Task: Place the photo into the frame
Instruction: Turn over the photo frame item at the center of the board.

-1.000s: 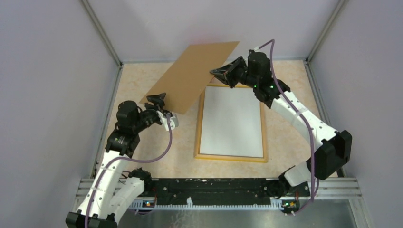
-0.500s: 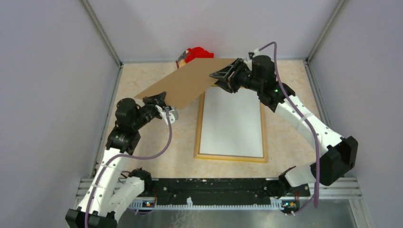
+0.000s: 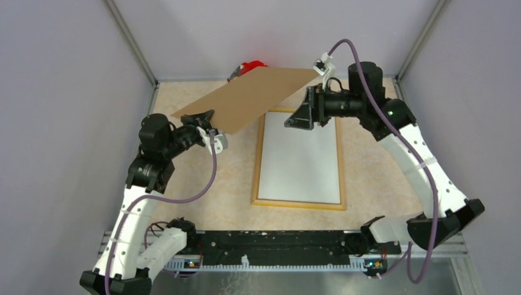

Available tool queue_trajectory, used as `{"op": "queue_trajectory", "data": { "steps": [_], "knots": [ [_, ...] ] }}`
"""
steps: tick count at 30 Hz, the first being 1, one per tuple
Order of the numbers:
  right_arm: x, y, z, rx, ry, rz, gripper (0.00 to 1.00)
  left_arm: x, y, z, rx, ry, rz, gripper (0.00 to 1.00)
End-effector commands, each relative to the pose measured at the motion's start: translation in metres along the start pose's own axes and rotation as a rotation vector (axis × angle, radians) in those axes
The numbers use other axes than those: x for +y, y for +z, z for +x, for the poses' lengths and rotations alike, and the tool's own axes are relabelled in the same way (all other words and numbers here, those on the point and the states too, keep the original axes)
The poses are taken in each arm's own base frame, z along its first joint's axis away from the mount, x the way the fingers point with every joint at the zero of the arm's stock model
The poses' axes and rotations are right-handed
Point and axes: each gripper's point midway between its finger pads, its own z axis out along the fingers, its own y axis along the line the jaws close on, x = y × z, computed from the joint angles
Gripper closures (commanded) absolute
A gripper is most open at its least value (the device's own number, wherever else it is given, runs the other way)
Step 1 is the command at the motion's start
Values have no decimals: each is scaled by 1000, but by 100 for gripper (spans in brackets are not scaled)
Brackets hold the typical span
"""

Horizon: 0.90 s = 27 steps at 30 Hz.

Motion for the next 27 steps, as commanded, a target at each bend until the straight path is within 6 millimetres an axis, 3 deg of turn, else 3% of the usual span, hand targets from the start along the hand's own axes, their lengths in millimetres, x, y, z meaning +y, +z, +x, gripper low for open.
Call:
{"op": "queue_trajectory", "data": {
  "steps": [1, 6, 9, 12, 17, 21, 27],
  "knots": [
    [-1, -39, 6, -45, -393, 107, 33, 27, -16, -40, -110, 127, -29, 100],
    [11, -57, -9, -196, -706, 171, 33, 4, -23, -44, -117, 111, 97, 100],
    [34, -46, 0, -200, -893, 111, 31, -1, -25, -50, -139, 99, 130, 100],
    [44, -26, 11, -146, -1048, 85, 28, -5, -25, -53, -152, 76, 171, 100],
    [48, 2, 29, -18, -1128, 13, 27, -12, -26, -56, -164, 49, 218, 100],
    [56, 7, 25, -25, -1169, 16, 28, -16, -26, -56, -169, 44, 225, 100],
    [45, 16, 28, -27, -1215, 39, 30, -13, -24, -58, -174, 4, 229, 100]
  ]
}}
